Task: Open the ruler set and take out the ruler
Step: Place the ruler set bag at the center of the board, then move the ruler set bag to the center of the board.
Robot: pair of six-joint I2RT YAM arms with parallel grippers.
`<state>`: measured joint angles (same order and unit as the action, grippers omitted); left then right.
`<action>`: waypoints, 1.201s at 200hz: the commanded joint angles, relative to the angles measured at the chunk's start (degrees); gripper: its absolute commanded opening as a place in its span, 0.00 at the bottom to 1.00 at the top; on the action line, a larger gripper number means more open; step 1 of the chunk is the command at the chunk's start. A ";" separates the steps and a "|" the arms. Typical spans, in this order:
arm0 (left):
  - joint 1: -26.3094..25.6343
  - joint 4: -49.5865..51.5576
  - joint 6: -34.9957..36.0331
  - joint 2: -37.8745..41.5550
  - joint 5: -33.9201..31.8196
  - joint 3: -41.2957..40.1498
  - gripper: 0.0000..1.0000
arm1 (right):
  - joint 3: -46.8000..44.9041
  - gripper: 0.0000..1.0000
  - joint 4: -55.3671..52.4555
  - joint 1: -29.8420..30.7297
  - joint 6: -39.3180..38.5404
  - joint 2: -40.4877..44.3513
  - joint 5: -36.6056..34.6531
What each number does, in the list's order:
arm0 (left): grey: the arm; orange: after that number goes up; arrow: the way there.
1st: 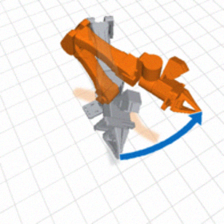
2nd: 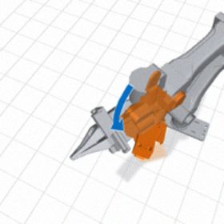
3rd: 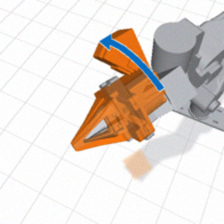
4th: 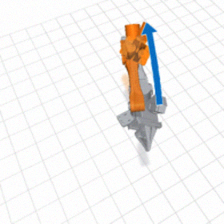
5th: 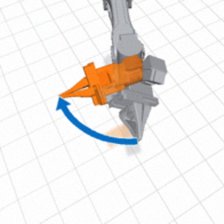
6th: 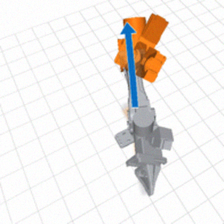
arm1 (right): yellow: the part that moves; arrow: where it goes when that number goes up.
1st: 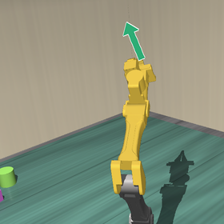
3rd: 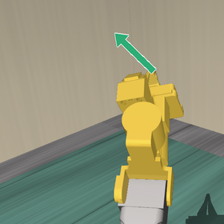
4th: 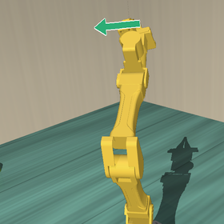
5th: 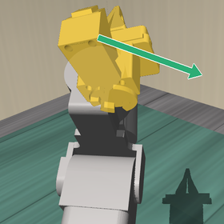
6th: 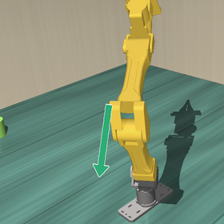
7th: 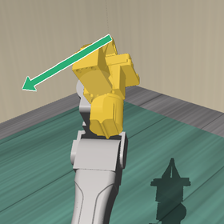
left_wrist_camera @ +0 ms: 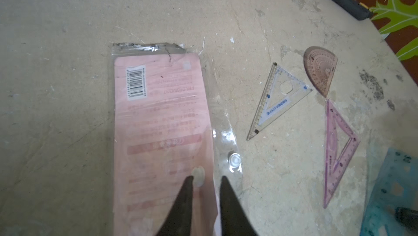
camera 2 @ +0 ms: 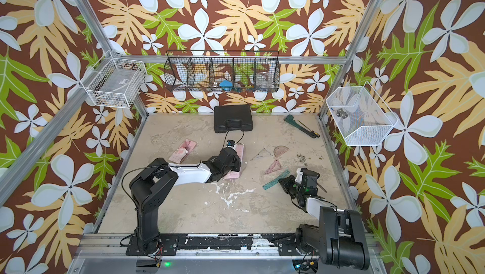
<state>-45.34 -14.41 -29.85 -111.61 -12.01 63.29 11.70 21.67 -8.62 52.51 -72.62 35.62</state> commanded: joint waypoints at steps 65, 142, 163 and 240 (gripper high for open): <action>1.00 -0.26 0.04 17.29 -0.20 -5.45 0.62 | 1.68 0.43 1.04 -0.04 1.08 -2.34 -3.91; 27.78 0.12 0.14 28.83 2.24 -22.67 0.81 | 9.64 0.49 -1.97 11.29 -4.35 15.73 -13.36; 34.59 2.18 1.78 22.92 3.45 -18.88 0.82 | 22.14 0.49 -6.23 25.95 -12.07 8.07 -16.89; 44.90 24.21 12.54 0.99 11.73 9.09 0.92 | 30.76 0.46 6.75 36.65 -7.59 -10.12 -7.85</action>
<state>-1.13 -1.76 -23.00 -105.80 -1.15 65.14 42.24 23.49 27.53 43.66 -82.32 25.50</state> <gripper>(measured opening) 0.916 0.461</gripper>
